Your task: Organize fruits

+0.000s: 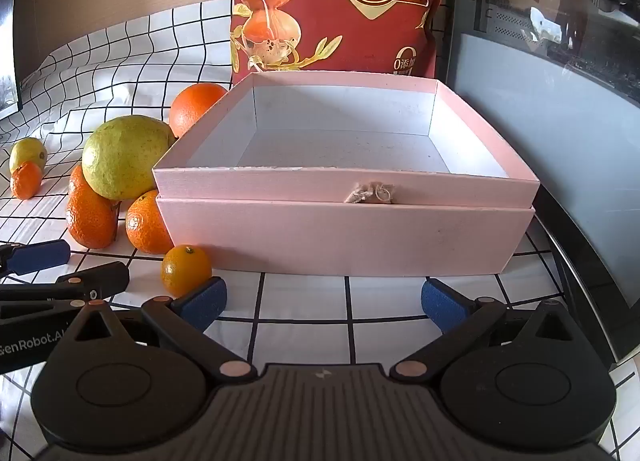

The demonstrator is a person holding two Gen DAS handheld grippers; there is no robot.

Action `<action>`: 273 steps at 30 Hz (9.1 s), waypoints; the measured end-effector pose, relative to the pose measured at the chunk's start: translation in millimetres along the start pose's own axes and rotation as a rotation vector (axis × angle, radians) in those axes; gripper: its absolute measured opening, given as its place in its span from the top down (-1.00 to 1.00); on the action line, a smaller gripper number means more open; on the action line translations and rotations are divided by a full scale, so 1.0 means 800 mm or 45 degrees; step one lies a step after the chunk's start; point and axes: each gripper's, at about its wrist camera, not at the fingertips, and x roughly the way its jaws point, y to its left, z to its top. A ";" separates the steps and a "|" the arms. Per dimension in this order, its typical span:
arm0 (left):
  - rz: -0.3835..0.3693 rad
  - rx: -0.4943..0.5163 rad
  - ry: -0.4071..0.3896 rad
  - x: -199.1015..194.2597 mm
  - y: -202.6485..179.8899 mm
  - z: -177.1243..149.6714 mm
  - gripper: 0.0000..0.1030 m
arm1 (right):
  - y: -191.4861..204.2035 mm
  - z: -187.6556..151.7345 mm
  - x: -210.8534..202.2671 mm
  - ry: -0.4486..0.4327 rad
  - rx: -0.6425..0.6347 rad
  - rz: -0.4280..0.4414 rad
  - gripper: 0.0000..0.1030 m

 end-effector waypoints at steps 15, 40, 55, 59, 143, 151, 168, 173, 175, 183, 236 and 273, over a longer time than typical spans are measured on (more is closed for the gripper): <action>0.001 0.002 0.000 0.000 0.000 0.000 -0.39 | 0.000 0.000 0.000 0.000 0.000 0.000 -1.00; 0.001 0.002 0.000 0.000 0.000 0.000 -0.39 | 0.000 0.000 -0.001 0.000 0.000 0.000 -1.00; 0.002 0.002 0.000 0.000 0.000 0.000 -0.39 | 0.000 0.000 -0.001 0.000 0.000 0.000 -1.00; 0.002 0.002 0.000 0.000 0.000 0.001 -0.39 | 0.000 0.000 -0.001 0.000 0.000 0.000 -1.00; -0.326 -0.260 -0.127 -0.060 0.107 -0.016 0.04 | 0.066 0.005 -0.079 -0.176 -0.406 0.387 -0.61; -0.296 -0.576 -0.241 -0.068 0.163 -0.044 0.05 | 0.144 0.086 -0.023 -0.137 -0.508 0.345 -0.67; -0.358 -0.497 -0.246 -0.090 0.150 -0.044 0.05 | 0.112 0.021 -0.068 -0.002 -0.462 0.461 -0.15; -0.424 -0.328 -0.216 -0.091 0.106 -0.039 0.05 | 0.058 -0.019 -0.092 0.029 -0.384 0.455 -0.15; -0.451 -0.234 -0.216 -0.092 0.082 -0.035 0.04 | 0.030 -0.024 -0.097 0.017 -0.334 0.444 -0.15; -0.377 0.108 -0.171 -0.069 -0.034 -0.019 0.02 | -0.036 -0.040 -0.105 -0.135 -0.223 0.316 -0.27; -0.392 0.027 -0.046 -0.083 -0.022 -0.057 0.38 | -0.022 -0.067 -0.099 -0.205 -0.324 0.228 -0.68; -0.376 0.011 -0.029 -0.072 -0.017 -0.050 0.38 | -0.013 -0.068 -0.081 -0.102 -0.382 0.312 -0.25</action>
